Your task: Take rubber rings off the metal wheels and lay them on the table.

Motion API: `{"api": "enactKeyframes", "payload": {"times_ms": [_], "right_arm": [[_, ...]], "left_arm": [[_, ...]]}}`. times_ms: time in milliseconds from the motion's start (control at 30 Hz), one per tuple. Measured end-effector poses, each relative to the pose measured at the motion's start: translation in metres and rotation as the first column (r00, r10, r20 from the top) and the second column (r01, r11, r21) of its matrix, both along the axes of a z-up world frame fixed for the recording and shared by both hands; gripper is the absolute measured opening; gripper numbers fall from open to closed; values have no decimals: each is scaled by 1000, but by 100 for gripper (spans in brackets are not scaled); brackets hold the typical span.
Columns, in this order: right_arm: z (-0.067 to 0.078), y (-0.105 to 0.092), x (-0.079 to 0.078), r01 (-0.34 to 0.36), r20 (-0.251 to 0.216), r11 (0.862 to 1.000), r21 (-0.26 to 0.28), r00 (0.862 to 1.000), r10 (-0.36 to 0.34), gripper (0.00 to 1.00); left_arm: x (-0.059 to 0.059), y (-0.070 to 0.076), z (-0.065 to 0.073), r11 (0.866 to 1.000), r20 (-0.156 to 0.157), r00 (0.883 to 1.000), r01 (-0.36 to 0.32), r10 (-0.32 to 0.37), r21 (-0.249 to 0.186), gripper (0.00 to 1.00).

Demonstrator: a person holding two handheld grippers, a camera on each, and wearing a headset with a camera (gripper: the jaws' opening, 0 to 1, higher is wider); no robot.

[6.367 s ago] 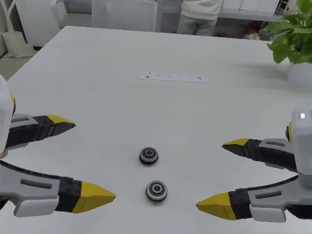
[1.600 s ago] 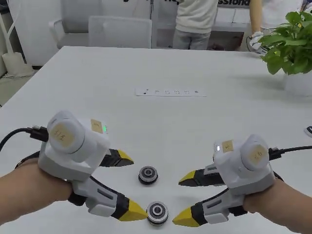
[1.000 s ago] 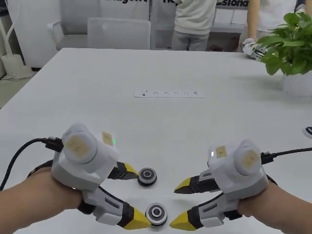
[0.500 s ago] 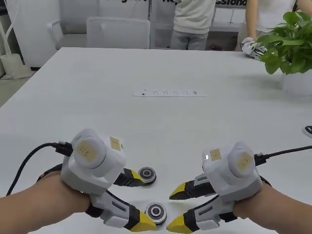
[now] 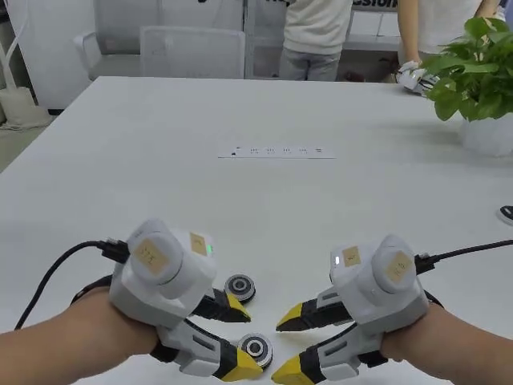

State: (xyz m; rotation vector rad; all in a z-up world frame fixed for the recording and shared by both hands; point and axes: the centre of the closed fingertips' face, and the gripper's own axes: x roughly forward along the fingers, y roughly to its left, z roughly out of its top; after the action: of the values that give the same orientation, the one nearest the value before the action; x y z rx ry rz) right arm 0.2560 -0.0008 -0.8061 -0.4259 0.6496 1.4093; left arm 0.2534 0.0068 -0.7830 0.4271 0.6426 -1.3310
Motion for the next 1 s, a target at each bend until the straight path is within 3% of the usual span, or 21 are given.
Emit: {"api": "enactKeyframes", "payload": {"times_ms": [1000], "right_arm": [[-4,-1,1,0,-11,1000,-10,1000,0,36]], "left_arm": [[0,-2,-10,1000,-3,1000,16,-16,12,21]]}}
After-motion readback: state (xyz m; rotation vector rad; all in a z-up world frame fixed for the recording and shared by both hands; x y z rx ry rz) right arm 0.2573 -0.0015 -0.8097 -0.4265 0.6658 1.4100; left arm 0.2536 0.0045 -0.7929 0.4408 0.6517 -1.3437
